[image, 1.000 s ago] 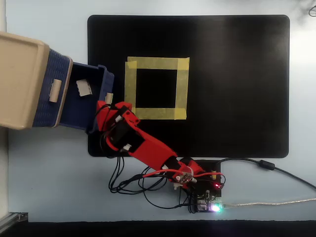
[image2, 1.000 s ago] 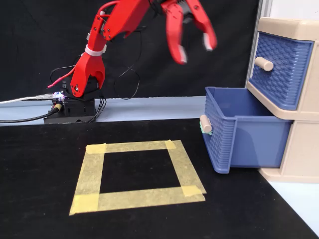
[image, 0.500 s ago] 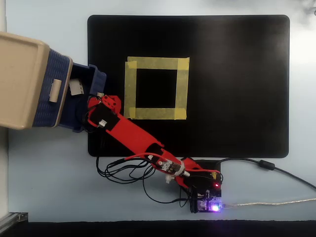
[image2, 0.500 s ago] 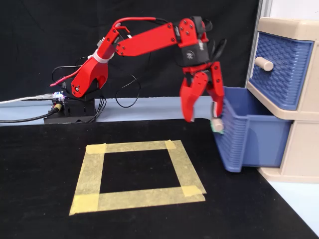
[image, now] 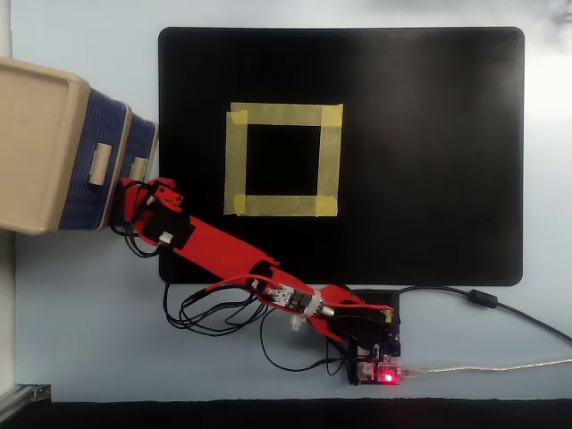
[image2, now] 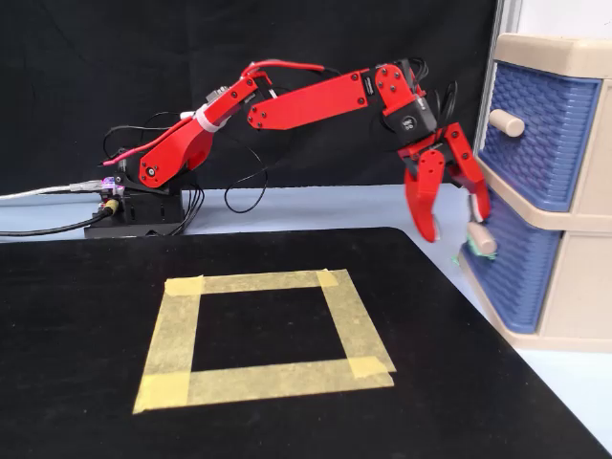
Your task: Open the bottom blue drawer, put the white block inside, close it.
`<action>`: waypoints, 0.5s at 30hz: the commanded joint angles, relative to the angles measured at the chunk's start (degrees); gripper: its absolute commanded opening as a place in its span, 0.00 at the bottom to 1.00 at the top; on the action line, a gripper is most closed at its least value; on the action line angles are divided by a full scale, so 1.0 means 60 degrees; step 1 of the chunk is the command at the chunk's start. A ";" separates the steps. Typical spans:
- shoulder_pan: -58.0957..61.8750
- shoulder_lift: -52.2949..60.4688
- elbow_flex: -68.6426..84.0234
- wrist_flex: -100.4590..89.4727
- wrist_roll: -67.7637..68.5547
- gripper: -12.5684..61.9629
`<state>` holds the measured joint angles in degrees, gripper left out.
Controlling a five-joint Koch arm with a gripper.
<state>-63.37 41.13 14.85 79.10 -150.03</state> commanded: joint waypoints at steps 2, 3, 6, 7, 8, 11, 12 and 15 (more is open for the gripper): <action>-0.0117 0.0176 -0.0249 -0.0059 -0.0571 0.63; -0.0103 0.0234 -0.0190 0.0029 -0.0586 0.64; 0.0000 0.1040 -0.0264 0.1904 -0.0586 0.64; 0.0146 0.1597 -0.0278 0.2944 -0.0586 0.63; 0.0366 0.2183 -0.0278 0.4102 -0.0557 0.63; 0.1948 0.4468 -0.0015 0.6431 0.0146 0.63; 0.2593 0.5186 0.0454 0.6416 0.0791 0.63; 0.4219 0.7236 0.3252 0.6372 0.3486 0.63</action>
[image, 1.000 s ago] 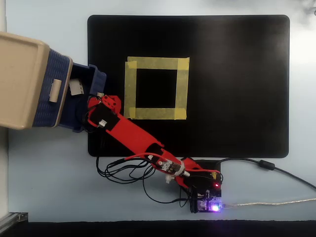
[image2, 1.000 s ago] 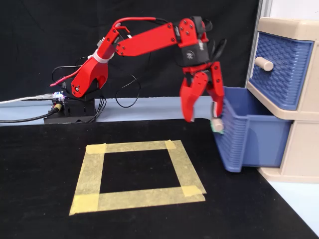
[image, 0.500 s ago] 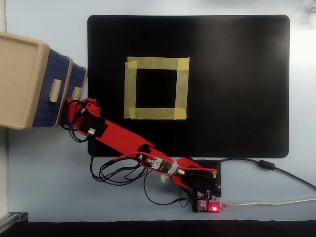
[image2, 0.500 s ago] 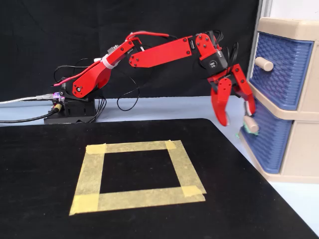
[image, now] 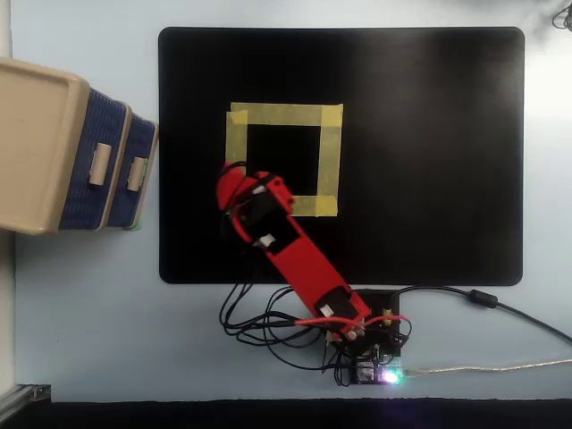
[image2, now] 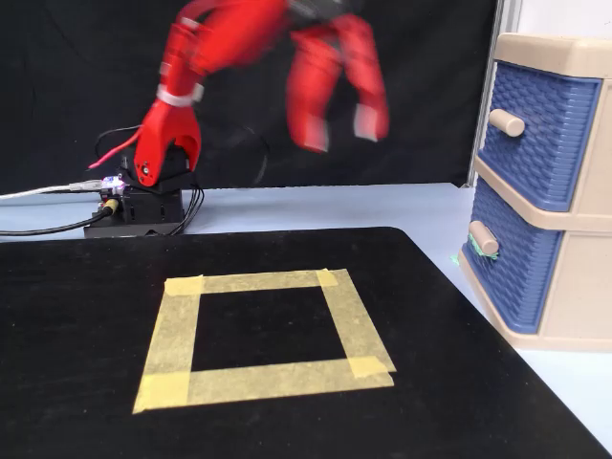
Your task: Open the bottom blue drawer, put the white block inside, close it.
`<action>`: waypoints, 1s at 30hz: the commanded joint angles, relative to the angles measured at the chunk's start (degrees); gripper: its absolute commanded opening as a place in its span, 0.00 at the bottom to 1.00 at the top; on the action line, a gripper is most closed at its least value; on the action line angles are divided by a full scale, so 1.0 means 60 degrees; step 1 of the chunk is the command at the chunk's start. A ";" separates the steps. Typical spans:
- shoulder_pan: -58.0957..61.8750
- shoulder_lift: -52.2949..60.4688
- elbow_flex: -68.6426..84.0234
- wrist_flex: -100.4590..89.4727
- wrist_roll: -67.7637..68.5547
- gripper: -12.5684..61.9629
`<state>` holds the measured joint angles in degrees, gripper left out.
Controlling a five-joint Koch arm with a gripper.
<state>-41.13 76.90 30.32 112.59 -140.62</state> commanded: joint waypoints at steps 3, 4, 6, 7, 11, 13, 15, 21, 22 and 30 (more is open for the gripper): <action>0.2314 0.2886 0.3911 0.0630 0.4629 0.63; 0.2959 0.3311 0.4995 0.0381 0.5508 0.63; 0.4482 0.4717 0.7764 -0.0615 0.7441 0.63; 0.4922 0.5156 0.8730 -0.1011 0.7866 0.63; 0.5903 0.7017 1.3403 -0.2915 0.8774 0.63; 0.5889 0.8174 1.5381 -0.3647 0.8774 0.63; 0.5889 0.9580 1.6831 -0.3911 0.8774 0.63; 0.5874 0.9624 1.8340 -0.3003 0.8818 0.64; 0.5889 0.9624 1.8398 -0.2900 0.8789 0.64; 0.5947 0.9624 1.8413 -0.2900 0.8789 0.63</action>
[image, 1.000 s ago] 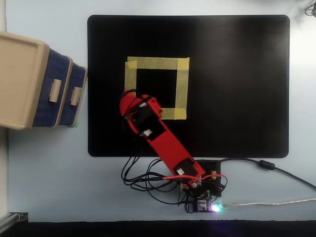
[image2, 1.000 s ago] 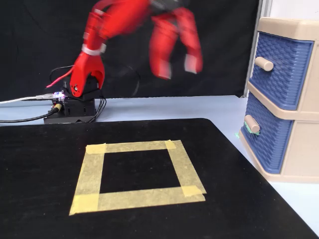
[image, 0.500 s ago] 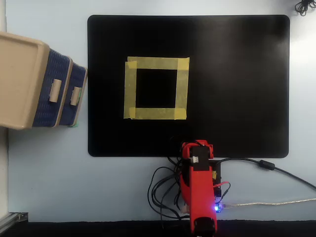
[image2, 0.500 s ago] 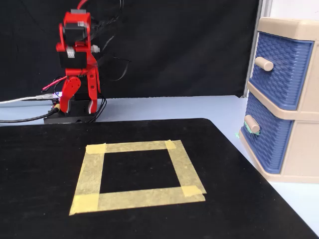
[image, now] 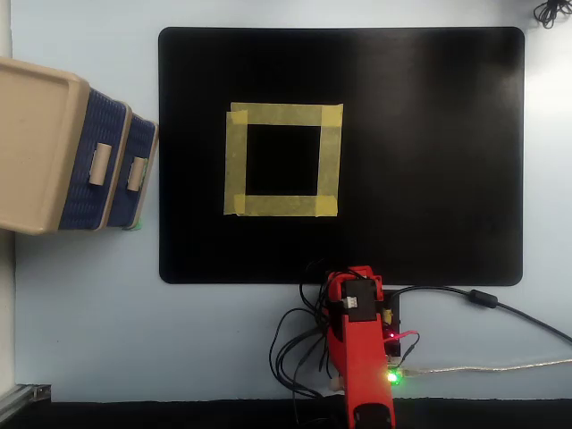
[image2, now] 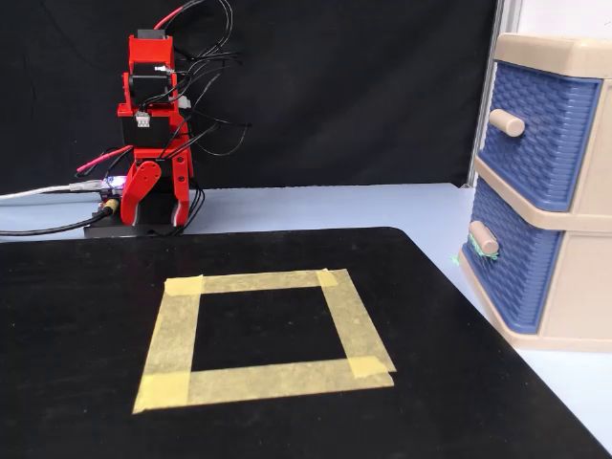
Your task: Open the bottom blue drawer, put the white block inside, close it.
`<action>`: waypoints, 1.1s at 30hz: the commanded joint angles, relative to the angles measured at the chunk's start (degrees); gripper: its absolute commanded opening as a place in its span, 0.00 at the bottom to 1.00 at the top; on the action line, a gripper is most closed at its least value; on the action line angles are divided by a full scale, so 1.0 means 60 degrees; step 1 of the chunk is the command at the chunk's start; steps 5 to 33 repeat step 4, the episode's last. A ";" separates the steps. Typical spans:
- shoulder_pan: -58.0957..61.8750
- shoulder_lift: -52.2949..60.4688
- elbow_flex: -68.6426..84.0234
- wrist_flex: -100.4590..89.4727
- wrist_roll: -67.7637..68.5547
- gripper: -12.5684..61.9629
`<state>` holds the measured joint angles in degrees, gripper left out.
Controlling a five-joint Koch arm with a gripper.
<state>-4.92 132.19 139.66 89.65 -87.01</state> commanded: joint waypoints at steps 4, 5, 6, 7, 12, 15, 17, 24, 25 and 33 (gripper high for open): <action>-0.0088 0.0410 0.0190 0.0923 -0.0146 0.63; -0.0088 0.0410 0.0190 0.0923 -0.0146 0.63; -0.0088 0.0410 0.0190 0.0923 -0.0146 0.63; -0.0088 0.0410 0.0190 0.0923 -0.0146 0.63; -0.0088 0.0410 0.0190 0.0923 -0.0146 0.63; -0.0088 0.0410 0.0190 0.0923 -0.0146 0.63; -0.0088 0.0410 0.0190 0.0923 -0.0146 0.63; -0.0088 0.0410 0.0190 0.0923 -0.0146 0.63; -0.0088 0.0410 0.0190 0.0923 -0.0146 0.63; -0.0088 0.0410 0.0190 0.0923 -0.0146 0.63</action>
